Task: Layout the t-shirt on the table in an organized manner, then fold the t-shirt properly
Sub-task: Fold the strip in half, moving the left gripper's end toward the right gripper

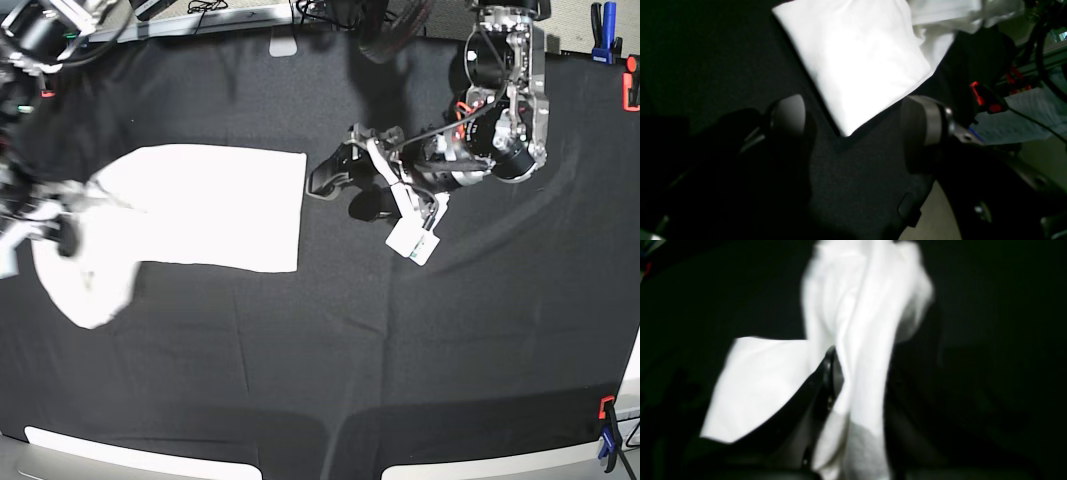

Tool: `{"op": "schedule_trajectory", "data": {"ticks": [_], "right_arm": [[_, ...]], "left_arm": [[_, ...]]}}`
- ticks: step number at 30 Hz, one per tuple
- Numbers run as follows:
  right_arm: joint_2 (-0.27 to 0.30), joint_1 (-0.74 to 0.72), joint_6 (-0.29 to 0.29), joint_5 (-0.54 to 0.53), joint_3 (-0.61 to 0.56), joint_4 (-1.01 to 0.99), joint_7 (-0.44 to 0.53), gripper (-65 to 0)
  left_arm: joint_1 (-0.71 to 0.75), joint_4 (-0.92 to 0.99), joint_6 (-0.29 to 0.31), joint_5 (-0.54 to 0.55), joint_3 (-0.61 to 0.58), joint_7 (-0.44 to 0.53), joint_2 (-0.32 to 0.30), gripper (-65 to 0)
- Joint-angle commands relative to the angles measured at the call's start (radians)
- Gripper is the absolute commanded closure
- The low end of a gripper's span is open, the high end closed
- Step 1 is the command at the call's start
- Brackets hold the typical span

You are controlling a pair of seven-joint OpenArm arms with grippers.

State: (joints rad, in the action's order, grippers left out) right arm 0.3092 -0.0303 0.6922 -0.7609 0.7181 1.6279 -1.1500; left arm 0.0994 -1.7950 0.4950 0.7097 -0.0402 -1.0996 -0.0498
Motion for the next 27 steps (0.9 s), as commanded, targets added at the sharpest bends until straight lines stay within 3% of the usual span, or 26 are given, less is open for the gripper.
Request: {"op": "schedule_trajectory", "data": {"ticks": [1, 9, 12, 22, 25, 27], "right_arm": [[-0.001, -0.013, 0.006, -0.030, -0.026, 0.045, 0.013, 0.0], [-0.100, 0.066, 0.006, 0.006, -0.291, 0.174, 0.013, 0.0], [-0.101, 0.090, 0.005, 0.024, -0.351, 0.194, 0.013, 0.0], [-0.101, 0.101, -0.117, 0.021, -0.482, 0.284, 0.013, 0.0], [-0.101, 0.101, -0.129, 0.021, -0.514, 0.304, 0.013, 0.0], [-0.101, 0.101, -0.129, 0.021, -0.531, 0.309, 0.013, -11.8]], "left_arm": [[-0.014, -0.018, 0.003, 0.024, -0.001, 0.016, 0.002, -42.2], [-0.014, -0.018, 0.003, 0.024, -0.001, 0.016, 0.002, -42.2], [-0.014, -0.018, 0.003, 0.024, -0.001, 0.016, 0.002, -42.2], [-0.014, -0.018, 0.003, 0.024, -0.001, 0.016, 0.002, -42.2], [-0.014, -0.018, 0.003, 0.024, -0.001, 0.016, 0.002, -42.2], [-0.014, -0.018, 0.003, 0.024, -0.001, 0.016, 0.002, -42.2]]}}
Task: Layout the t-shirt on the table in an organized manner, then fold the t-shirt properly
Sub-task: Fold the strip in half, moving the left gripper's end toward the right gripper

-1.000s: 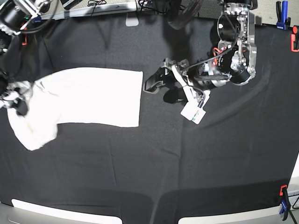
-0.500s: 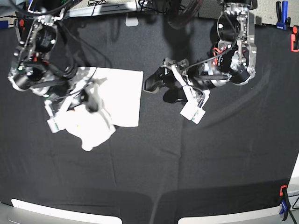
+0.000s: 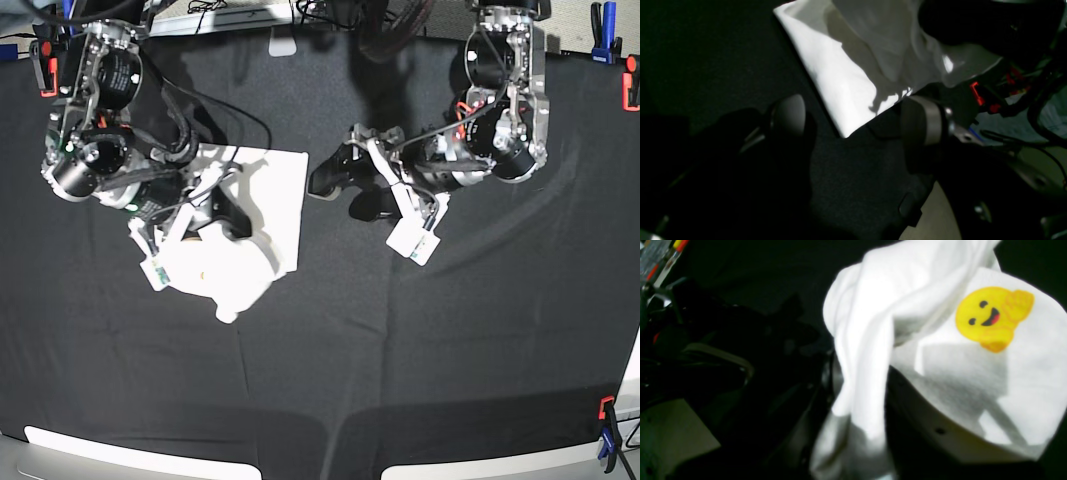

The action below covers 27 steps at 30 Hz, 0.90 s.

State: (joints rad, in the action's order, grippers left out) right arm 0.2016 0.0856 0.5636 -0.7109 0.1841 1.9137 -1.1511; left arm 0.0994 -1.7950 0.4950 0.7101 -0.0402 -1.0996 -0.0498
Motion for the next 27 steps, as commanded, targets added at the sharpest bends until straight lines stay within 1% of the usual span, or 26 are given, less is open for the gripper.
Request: {"op": "schedule_trajectory", "data": {"ticks": [1, 2, 3, 4, 6, 10, 12, 14, 16, 17, 18, 20, 21, 23, 25, 26, 27], "right_arm": [[0.006, -0.015, 0.000, -0.029, -0.003, 0.024, 0.014, -18.3], [0.006, -0.015, 0.000, -0.030, -0.008, 0.024, 0.014, -23.4], [0.006, -0.015, 0.000, -0.031, -0.011, 0.024, 0.014, -26.5], [0.006, -0.015, -0.001, -0.034, -0.015, 0.024, 0.014, -27.6], [0.006, -0.015, -0.001, -0.063, -0.018, 0.024, 0.014, -27.6], [0.006, -0.004, 0.002, -0.228, -0.019, 0.024, 0.014, -27.6], [0.006, -0.001, 0.004, -0.250, -0.025, 0.025, 0.014, -27.6], [0.006, -0.003, 0.011, -0.238, -0.027, 0.025, 0.014, -27.6], [0.008, -0.010, 0.051, -0.209, -0.023, 0.026, 0.014, -27.6], [0.009, -0.021, 0.074, -0.195, -0.017, 0.026, 0.014, -27.6], [0.009, -0.035, 0.085, -0.174, -0.006, 0.027, 0.014, -27.6], [0.009, -0.078, 0.087, -0.118, 0.029, 0.026, 0.018, -27.6], [0.009, -0.105, 0.087, -0.072, 0.051, 0.026, 0.024, -27.6], [0.008, -0.156, 0.082, 0.044, 0.102, 0.026, 0.044, -27.6], [0.008, -0.200, 0.077, 0.164, 0.156, 0.021, 0.075, -27.6], [0.010, -0.217, 0.070, 0.210, 0.183, 0.012, 0.093, -27.6], [0.015, -0.234, 0.053, 0.230, 0.208, -0.003, 0.106, -27.6]], "left_arm": [[-0.014, -0.018, 0.003, 0.024, -0.001, 0.016, 0.002, -42.2], [-0.014, -0.018, 0.003, 0.024, -0.001, 0.016, 0.002, -42.2], [-0.014, -0.018, 0.003, 0.024, -0.001, 0.016, 0.002, -42.2], [-0.014, -0.018, 0.003, 0.024, -0.001, 0.016, 0.002, -42.2], [-0.014, -0.018, 0.003, 0.024, -0.001, 0.016, 0.002, -42.2], [-0.014, -0.018, 0.003, 0.024, -0.001, 0.016, 0.002, -42.2], [-0.014, -0.018, 0.003, 0.024, -0.001, 0.016, 0.002, -42.2], [-0.014, -0.018, 0.003, 0.024, -0.001, 0.016, 0.002, -42.2], [-0.014, -0.018, 0.003, 0.026, -0.001, 0.017, 0.003, -42.2], [-0.014, -0.018, 0.003, 0.040, -0.001, 0.017, 0.003, -42.2], [-0.017, -0.018, 0.003, 0.073, -0.001, 0.017, 0.003, -42.2], [-0.022, -0.018, 0.003, 0.174, -0.002, 0.019, 0.006, -42.2], [-0.023, -0.018, 0.011, 0.224, -0.009, 0.019, 0.016, -42.2], [-0.022, -0.018, 0.063, 0.292, -0.039, 0.011, 0.037, -42.2], [-0.023, -0.018, 0.093, 0.288, -0.101, 0.014, 0.059, -42.2], [-0.024, -0.018, 0.097, 0.257, -0.143, 0.026, 0.071, -42.1], [-0.030, -0.018, 0.097, 0.204, -0.189, 0.044, 0.082, -42.1]]}}
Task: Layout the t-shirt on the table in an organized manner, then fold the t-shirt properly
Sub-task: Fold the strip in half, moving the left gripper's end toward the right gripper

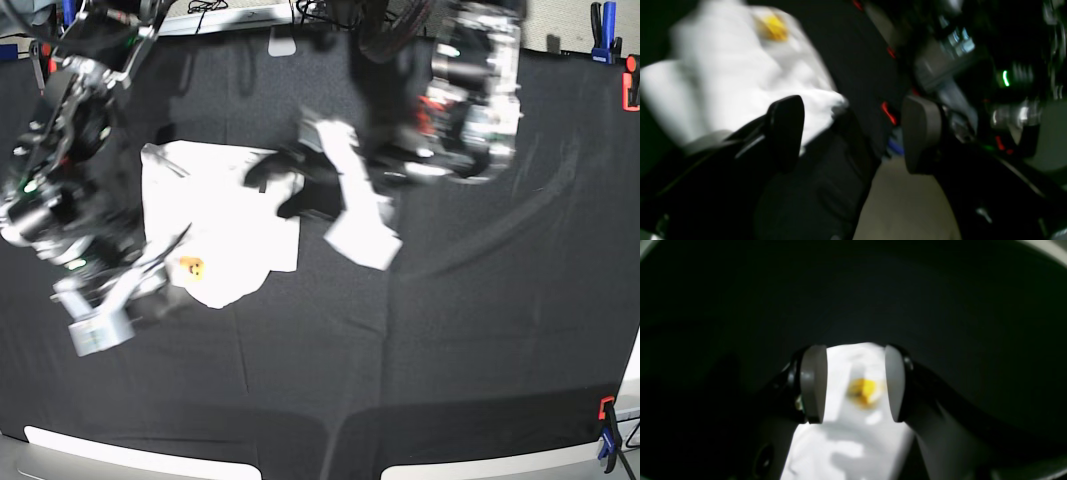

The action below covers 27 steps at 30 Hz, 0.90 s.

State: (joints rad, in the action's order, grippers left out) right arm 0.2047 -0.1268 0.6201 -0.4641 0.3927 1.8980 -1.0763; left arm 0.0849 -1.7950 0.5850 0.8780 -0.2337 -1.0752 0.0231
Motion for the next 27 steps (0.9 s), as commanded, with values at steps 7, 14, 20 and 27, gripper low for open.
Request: {"op": "schedule_trajectory", "data": {"ticks": [7, 14, 20, 27], "right_arm": [[0.023, -0.114, -0.026, -0.005, 0.032, -0.242, 0.051, -27.6], [0.022, -0.216, 0.022, 0.024, 0.018, -0.561, 0.066, -27.6], [0.023, -0.218, 0.038, 0.091, 0.018, -0.640, 0.056, -27.6], [0.027, -0.198, 0.039, 0.082, 0.018, -0.649, -0.028, -27.6]], "left_arm": [[-0.053, -0.006, -0.108, -0.462, -0.309, 0.227, 0.043, -42.1], [-0.111, 0.208, -0.243, -0.640, -0.364, 0.345, 0.044, -42.1], [-0.190, 0.500, -0.260, -0.590, -0.364, 0.370, 0.049, -42.1], [-0.277, 0.663, -0.261, -0.736, -0.363, 0.358, 0.034, -42.1]]}}
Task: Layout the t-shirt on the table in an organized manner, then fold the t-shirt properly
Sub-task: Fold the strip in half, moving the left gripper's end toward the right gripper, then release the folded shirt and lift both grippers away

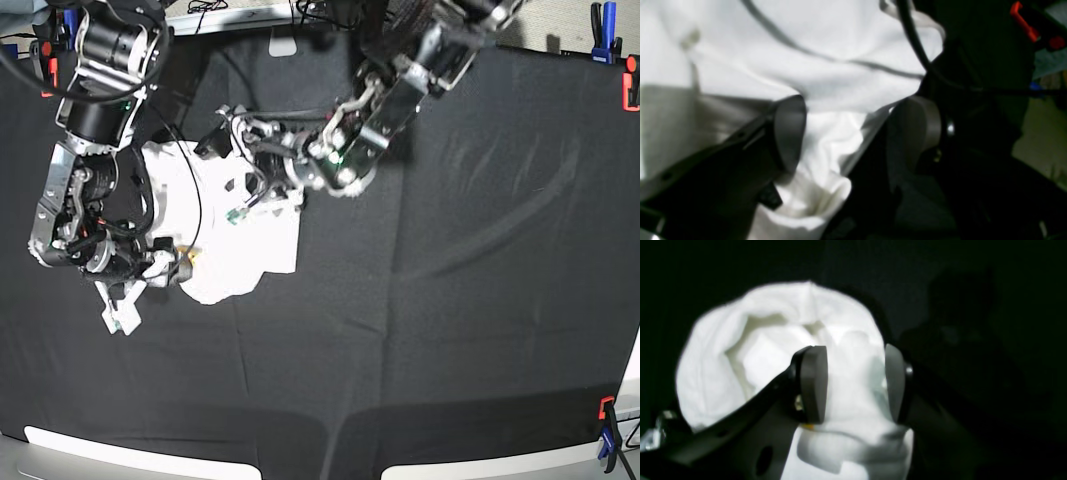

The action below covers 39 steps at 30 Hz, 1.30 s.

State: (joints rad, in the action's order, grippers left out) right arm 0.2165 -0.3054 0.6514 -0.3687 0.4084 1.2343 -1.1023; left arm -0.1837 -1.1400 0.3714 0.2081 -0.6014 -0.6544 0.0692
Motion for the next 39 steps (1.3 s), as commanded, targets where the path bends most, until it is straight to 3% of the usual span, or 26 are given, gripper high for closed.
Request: {"op": "schedule_trajectory", "data": {"ticks": [1, 4, 18, 25, 31, 39], "right_arm": [[0.018, -0.011, 0.007, -0.027, 0.002, 0.014, -0.015, -27.6], [0.031, 0.027, 0.030, -0.079, 0.002, 0.015, -0.034, -27.5], [0.035, 0.279, 0.029, -0.232, 0.002, 0.111, -0.034, -27.6], [-0.031, 0.420, 0.029, -0.332, 0.002, 0.262, -0.034, -27.6], [-0.125, 0.473, 0.030, -0.311, 0.002, 0.397, -0.034, -27.6], [-0.130, 0.473, 0.029, -0.285, 0.005, 0.585, -0.034, -27.6]], "left_arm": [[-0.020, 0.015, -0.047, -0.078, 0.005, -0.071, -0.018, -42.1], [-0.050, 0.017, -0.047, -0.077, 0.005, -0.085, -0.050, -42.1], [-0.181, 0.017, -0.047, -0.077, 0.005, -0.086, -0.216, -42.1], [-0.238, 0.017, -0.047, -0.077, 0.005, -0.111, -0.227, -42.1], [-0.274, 0.017, -0.047, -0.077, 0.005, -0.142, -0.228, -42.1], [-0.282, -0.006, -0.047, -0.076, 0.005, -0.191, -0.227, -42.1]]}}
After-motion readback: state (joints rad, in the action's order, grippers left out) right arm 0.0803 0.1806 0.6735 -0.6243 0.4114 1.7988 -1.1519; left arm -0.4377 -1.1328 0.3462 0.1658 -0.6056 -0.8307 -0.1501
